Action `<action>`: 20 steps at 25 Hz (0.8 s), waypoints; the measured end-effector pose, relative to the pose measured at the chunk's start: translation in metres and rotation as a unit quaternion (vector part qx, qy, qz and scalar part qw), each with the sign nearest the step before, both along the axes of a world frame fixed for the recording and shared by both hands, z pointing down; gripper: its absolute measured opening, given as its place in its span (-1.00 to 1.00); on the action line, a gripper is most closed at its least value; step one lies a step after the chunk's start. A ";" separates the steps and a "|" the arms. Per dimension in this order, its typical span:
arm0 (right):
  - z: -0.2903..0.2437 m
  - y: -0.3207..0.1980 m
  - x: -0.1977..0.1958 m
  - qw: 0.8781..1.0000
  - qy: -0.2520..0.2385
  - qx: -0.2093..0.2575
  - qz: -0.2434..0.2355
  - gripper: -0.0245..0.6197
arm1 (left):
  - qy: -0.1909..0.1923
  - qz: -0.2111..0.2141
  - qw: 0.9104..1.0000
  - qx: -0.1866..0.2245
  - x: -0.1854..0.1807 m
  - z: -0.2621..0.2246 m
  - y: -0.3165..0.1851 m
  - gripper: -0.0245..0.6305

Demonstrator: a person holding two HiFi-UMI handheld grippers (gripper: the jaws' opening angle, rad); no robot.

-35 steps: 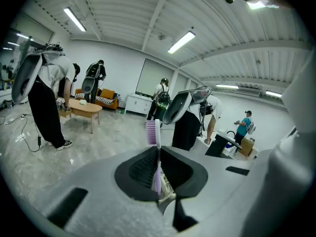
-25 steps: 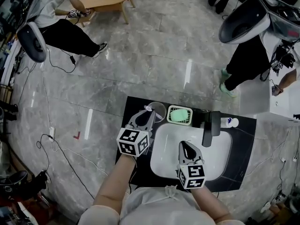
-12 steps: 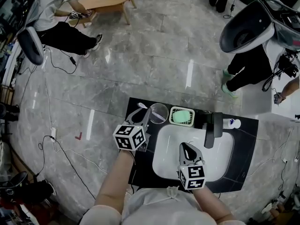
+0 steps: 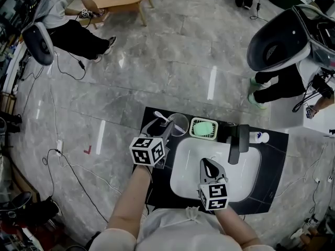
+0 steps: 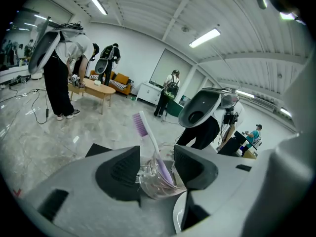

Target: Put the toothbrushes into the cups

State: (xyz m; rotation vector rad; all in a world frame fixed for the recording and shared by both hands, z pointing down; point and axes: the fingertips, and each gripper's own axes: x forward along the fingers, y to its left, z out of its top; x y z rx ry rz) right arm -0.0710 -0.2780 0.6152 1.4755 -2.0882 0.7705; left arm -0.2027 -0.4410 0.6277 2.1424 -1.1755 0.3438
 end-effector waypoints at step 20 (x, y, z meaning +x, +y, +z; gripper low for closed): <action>-0.043 0.027 0.006 0.999 0.005 0.052 0.010 -0.84 | -0.069 0.049 0.986 0.144 0.012 -0.086 0.094 -0.80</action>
